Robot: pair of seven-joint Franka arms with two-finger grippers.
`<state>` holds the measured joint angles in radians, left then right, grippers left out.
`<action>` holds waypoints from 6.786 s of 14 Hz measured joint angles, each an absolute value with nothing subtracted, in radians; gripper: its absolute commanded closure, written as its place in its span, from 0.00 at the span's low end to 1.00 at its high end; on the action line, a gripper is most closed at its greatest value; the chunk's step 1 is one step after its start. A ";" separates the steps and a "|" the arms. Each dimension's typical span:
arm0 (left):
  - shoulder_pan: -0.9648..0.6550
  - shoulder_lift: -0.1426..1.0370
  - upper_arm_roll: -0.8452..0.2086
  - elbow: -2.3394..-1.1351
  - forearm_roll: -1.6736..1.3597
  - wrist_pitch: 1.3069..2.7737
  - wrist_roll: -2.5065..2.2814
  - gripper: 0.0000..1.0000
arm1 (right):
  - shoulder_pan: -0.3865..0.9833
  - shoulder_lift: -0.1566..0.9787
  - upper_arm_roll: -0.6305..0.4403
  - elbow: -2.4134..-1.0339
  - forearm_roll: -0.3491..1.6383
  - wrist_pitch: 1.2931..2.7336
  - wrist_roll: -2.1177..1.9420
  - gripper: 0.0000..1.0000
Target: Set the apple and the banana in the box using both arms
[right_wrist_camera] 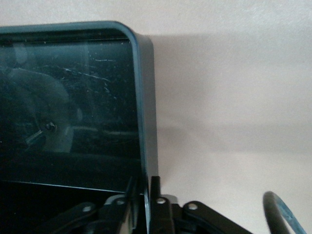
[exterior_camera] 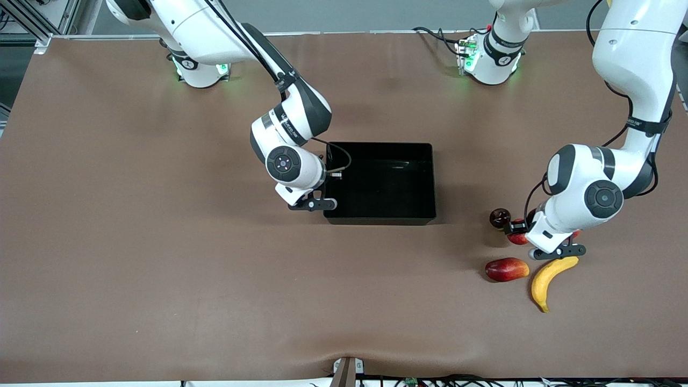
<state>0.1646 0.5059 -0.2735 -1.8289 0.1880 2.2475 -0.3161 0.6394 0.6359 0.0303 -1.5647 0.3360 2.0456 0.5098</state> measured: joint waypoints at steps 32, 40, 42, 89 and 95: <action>-0.093 0.503 -0.569 -1.796 0.187 2.162 -1.052 1.00 | -0.122 0.061 0.159 -1.456 -0.008 1.409 0.069 0.00; -0.108 0.528 -0.567 -1.932 0.219 2.293 -1.051 1.00 | -0.041 -0.010 0.074 -1.458 0.002 1.390 0.010 0.00; -0.120 0.528 -0.569 -1.954 0.262 2.294 -1.051 1.00 | -0.034 0.001 0.030 -1.451 0.034 1.386 0.004 0.00; 0.496 0.685 -0.525 -1.553 0.339 2.196 0.344 0.00 | -0.031 0.012 -0.006 -1.459 0.032 1.376 -0.053 0.00; 0.489 0.809 -0.499 -1.537 0.457 2.366 0.521 0.00 | -0.032 0.012 -0.006 -1.459 0.032 1.375 -0.053 0.00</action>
